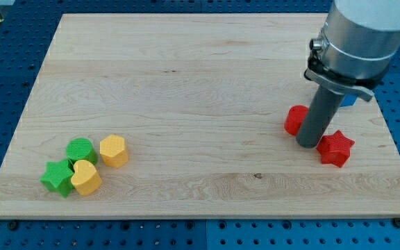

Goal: Move the red star closer to the blue cube

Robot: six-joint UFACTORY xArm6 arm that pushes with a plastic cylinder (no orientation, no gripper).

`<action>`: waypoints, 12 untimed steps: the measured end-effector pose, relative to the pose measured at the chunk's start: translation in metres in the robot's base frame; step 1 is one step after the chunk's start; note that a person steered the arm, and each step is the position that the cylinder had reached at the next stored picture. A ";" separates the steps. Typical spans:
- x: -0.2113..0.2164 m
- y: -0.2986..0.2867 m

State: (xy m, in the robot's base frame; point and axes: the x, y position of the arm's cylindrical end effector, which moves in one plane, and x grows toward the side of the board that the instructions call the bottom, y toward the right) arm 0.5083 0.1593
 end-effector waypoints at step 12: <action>0.022 0.107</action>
State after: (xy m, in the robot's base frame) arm 0.5308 0.2664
